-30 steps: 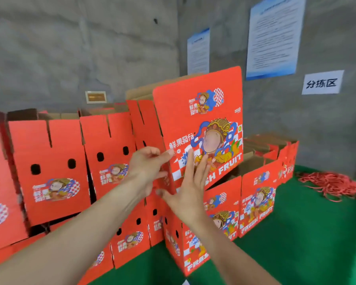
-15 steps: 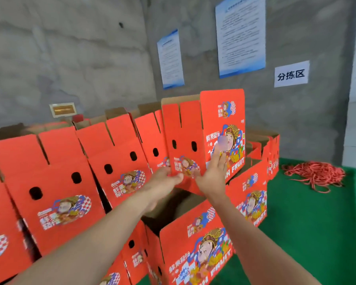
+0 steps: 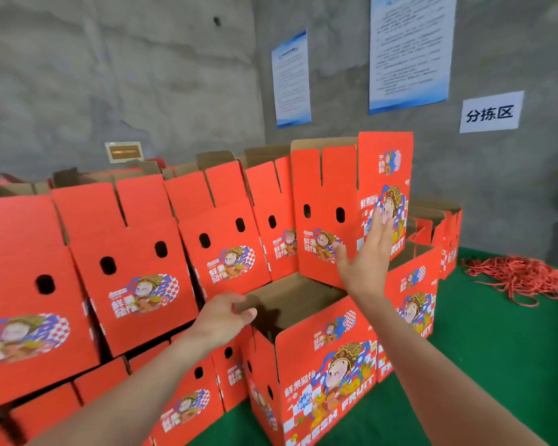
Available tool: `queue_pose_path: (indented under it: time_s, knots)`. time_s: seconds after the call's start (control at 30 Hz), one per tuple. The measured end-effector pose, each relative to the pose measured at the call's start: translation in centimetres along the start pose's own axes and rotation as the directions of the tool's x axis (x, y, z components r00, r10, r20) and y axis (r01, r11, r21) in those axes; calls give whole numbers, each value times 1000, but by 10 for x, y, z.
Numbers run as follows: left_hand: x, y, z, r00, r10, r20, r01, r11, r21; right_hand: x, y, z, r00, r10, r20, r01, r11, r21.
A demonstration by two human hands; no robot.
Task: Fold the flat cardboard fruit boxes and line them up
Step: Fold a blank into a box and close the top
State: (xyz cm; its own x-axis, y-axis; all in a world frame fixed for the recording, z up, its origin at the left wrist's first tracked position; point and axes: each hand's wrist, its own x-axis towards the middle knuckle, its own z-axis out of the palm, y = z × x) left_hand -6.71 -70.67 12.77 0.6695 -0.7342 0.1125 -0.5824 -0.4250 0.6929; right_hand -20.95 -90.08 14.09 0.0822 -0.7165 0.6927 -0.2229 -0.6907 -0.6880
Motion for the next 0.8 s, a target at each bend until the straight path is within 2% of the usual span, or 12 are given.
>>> queue_pose_path:
  time_s: [0.13, 0.23, 0.37, 0.5, 0.57, 0.63, 0.7, 0.8]
  knots:
    - [-24, -6, -20, 999, -37, -38, 35, 998, -54, -16, -22, -6, 995, -16, 94, 16, 1000, 4]
    - [-49, -11, -41, 994, -31, -103, 19, 993, -113, -36, -62, -4, 978, -149, 145, 139, 988, 73]
    - [-94, -32, -81, 980, -10, -199, -30, 980, -197, -80, -136, 14, 895, -394, 212, 358, 915, 187]
    - [-155, -80, -129, 947, -109, -301, 8, 947, -320, -154, -222, 40, 783, -525, 334, 388, 832, 397]
    - [-193, -118, -154, 918, -152, -366, 6, 929, -370, -205, -258, 53, 708, -576, 408, 347, 787, 510]
    - [-239, -161, -178, 874, -230, -428, 37, 910, -412, -265, -285, 66, 601, -615, 511, 277, 759, 589]
    - [-290, -215, -200, 818, -339, -465, 117, 889, -443, -328, -307, 78, 450, -647, 616, 228, 750, 621]
    - [-376, -306, -228, 682, -533, -501, 301, 829, -472, -418, -334, 95, 189, -650, 736, 177, 760, 626]
